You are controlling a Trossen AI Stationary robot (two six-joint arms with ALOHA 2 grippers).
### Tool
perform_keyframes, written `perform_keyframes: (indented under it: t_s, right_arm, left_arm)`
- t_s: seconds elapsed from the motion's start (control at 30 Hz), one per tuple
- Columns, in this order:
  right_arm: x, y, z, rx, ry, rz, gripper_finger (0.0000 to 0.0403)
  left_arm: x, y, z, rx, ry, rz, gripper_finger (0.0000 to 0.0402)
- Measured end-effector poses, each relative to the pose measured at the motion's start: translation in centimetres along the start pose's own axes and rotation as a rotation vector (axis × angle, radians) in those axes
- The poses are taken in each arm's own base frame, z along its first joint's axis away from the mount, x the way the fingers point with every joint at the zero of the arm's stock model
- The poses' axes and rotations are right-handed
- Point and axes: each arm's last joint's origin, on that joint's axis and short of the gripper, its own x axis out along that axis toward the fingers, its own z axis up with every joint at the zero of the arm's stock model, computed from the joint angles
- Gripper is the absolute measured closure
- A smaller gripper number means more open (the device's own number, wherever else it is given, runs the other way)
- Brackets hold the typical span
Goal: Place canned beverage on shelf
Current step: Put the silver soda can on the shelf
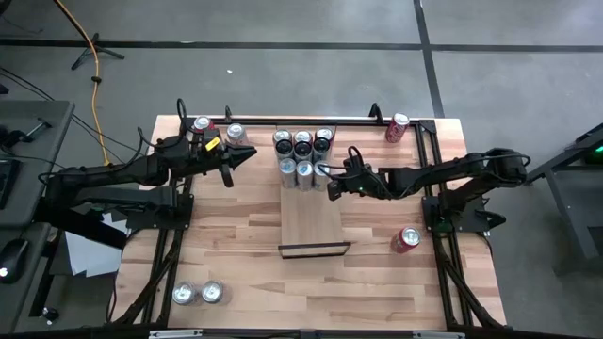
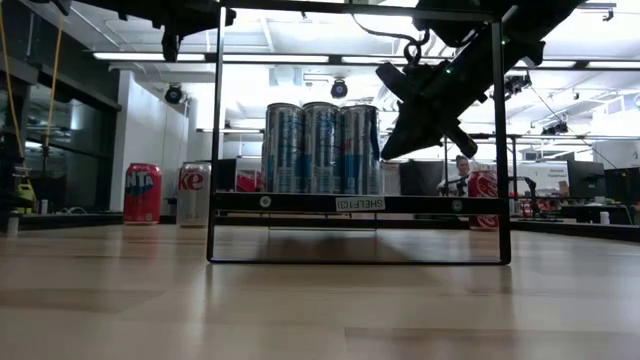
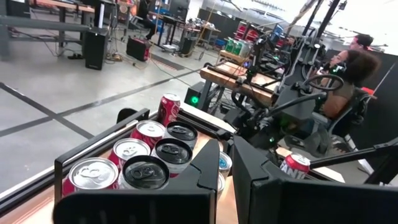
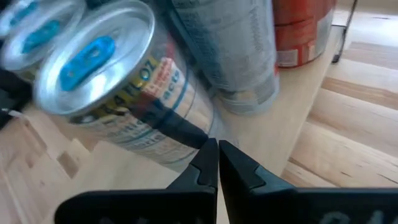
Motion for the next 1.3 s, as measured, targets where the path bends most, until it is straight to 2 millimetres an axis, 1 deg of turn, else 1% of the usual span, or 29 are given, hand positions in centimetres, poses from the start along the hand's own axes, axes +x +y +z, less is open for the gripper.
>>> perform_keyframes:
  t_s: [0.27, 0.5, 0.67, 0.8, 0.87, 0.97, 1.1, 1.2, 1.3]
  right_arm:
    - [-0.3, 0.8, -0.1, 0.010, -0.009, 0.064, 0.0403]
    - [-1.2, 2.2, -1.8, -0.008, 0.066, 0.157, 0.0403]
    - [-1.7, 3.1, -1.8, 0.016, 0.020, 0.213, 0.0403]
    - [-1.1, 3.5, -1.6, 0.050, -0.030, 0.232, 0.0403]
    - [-0.5, 4.0, -1.7, 0.046, -0.014, 0.236, 0.0403]
    - [0.6, 5.5, -1.5, 0.002, 0.010, 0.248, 0.0403]
    - [1.7, 7.3, -1.0, -0.097, 0.026, 0.213, 0.0403]
    - [2.1, 7.9, -0.1, -0.139, 0.024, 0.152, 0.0403]
    - [2.1, 7.9, 0.6, -0.198, 0.021, 0.112, 0.0403]
  left_arm:
    - [0.0, 0.0, 0.0, 0.007, 0.000, 0.000, 0.0402]
    - [0.0, 0.0, 0.0, 0.007, 0.001, 0.000, 0.0402]
    - [0.0, 0.0, 0.0, 0.018, 0.001, 0.000, 0.0401]
    - [0.0, 0.1, 0.0, 0.033, -0.006, 0.021, 0.0401]
    - [0.0, 0.1, 0.0, 0.034, -0.010, 0.035, 0.0402]
    - [0.0, 0.1, 0.0, 0.034, -0.012, 0.042, 0.0401]
    - [0.0, 0.1, 0.0, 0.031, -0.011, 0.042, 0.0402]
    - [0.0, 0.1, 0.0, 0.027, -0.012, 0.042, 0.0401]
    - [0.0, 0.1, 0.0, 0.026, -0.012, 0.043, 0.0401]
